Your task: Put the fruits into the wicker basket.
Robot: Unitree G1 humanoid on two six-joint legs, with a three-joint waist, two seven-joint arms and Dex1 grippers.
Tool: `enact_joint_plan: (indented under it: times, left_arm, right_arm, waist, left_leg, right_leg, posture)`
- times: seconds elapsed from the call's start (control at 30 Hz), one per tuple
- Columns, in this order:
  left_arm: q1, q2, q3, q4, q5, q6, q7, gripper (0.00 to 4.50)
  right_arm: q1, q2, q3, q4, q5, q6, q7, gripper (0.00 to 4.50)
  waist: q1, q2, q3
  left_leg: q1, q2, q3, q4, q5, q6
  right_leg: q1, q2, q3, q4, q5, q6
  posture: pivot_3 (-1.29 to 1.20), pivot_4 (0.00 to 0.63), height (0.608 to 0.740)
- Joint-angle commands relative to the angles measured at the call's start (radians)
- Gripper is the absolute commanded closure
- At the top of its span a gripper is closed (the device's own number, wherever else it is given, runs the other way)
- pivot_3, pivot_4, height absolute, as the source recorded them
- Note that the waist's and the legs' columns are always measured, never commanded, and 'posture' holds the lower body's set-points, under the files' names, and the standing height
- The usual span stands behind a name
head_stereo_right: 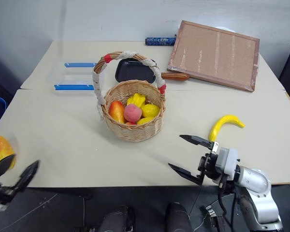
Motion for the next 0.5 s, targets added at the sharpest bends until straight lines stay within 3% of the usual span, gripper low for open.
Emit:
enact_joint_plan:
  times: [0.03, 0.17, 0.23, 0.37, 0.5]
  left_arm:
    - [0.065, -0.08, 0.133, 0.085, -0.124, 0.042, 0.118, 0.0]
    - [0.067, -0.077, 0.193, 0.186, -0.169, 0.095, 0.201, 0.0]
    - [0.056, -0.028, 0.199, 0.193, -0.182, 0.157, 0.255, 0.0]
    - [-0.024, 0.122, 0.235, 0.168, -0.275, 0.263, 0.335, 0.0]
    - [-0.085, 0.377, 0.192, 0.179, -0.288, 0.517, 0.486, 0.0]
  right_arm:
    - [-0.031, 0.018, 0.041, -0.103, 0.064, 0.025, 0.005, 0.04]
    - [-0.07, 0.031, 0.057, -0.115, 0.061, 0.016, 0.017, 0.04]
    - [-0.089, 0.032, 0.064, -0.114, 0.051, 0.008, 0.028, 0.04]
    - [-0.099, 0.024, 0.073, -0.107, 0.04, 0.022, 0.038, 0.04]
    - [-0.097, 0.017, 0.077, -0.08, 0.027, 0.018, 0.067, 0.04]
  waist:
    - [0.0, 0.0, 0.0]
    - [0.013, -0.006, -0.004]
    - [0.016, -0.009, -0.005]
    - [0.024, -0.014, -0.008]
    - [0.021, -0.016, -0.01]
  left_leg:
    - [0.0, 0.0, 0.0, 0.001, -0.002, 0.002]
    - [0.0, 0.0, 0.0, 0.002, -0.003, 0.002]
    - [-0.001, 0.0, -0.001, 0.002, -0.003, 0.002]
    - [-0.001, 0.001, -0.001, 0.003, -0.003, 0.002]
    - [-0.001, 0.001, -0.001, 0.002, -0.004, 0.001]
  right_leg:
    - [0.0, 0.0, 0.0, 0.0, 0.0, 0.0]
    - [0.0, 0.0, -0.001, -0.001, -0.001, -0.002]
    - [0.001, 0.0, -0.002, -0.003, -0.002, -0.003]
    - [0.001, 0.0, -0.002, -0.003, -0.003, -0.005]
    - [0.0, 0.0, -0.001, 0.0, -0.003, -0.005]
  posture:
    - [0.0, 0.15, 0.74]
    - [0.0, 0.15, 0.74]
    - [0.0, 0.15, 0.74]
    - [0.0, 0.15, 0.74]
    - [0.0, 0.15, 0.74]
